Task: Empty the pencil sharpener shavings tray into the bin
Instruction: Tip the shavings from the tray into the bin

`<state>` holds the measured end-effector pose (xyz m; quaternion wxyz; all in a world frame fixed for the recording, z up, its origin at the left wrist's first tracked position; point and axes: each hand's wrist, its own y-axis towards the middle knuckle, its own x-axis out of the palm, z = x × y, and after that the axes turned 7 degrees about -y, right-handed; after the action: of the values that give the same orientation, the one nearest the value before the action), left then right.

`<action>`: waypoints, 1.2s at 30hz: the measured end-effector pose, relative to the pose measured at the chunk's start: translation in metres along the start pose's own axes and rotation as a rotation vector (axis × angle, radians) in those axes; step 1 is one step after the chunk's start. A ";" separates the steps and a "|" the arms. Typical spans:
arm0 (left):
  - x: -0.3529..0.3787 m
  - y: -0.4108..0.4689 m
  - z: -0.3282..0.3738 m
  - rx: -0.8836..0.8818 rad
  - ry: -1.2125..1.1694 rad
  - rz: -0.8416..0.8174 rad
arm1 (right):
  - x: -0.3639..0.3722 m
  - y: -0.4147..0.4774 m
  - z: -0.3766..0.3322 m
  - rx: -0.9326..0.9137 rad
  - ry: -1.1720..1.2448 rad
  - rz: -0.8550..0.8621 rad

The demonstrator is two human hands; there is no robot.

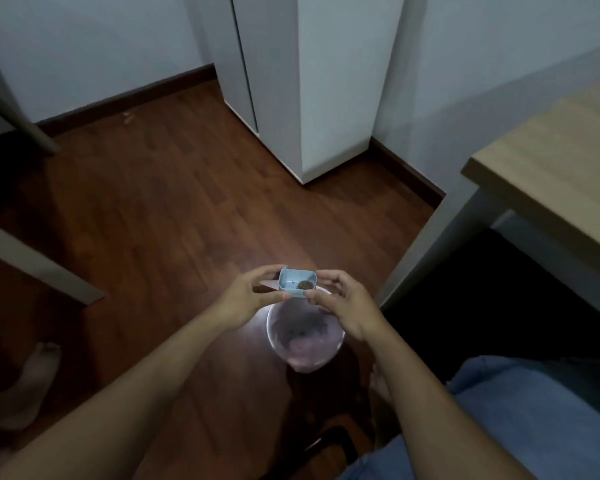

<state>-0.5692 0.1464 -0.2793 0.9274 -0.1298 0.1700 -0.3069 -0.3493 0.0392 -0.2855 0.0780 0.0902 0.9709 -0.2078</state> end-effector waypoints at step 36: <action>0.042 0.025 -0.031 -0.815 -0.211 0.016 | 0.001 0.003 0.040 0.364 0.042 -0.067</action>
<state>-0.5365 0.1360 -0.3259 0.8150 -0.5153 0.1826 -0.1923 -0.3449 0.0251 -0.3226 0.0332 0.0748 0.9211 -0.3807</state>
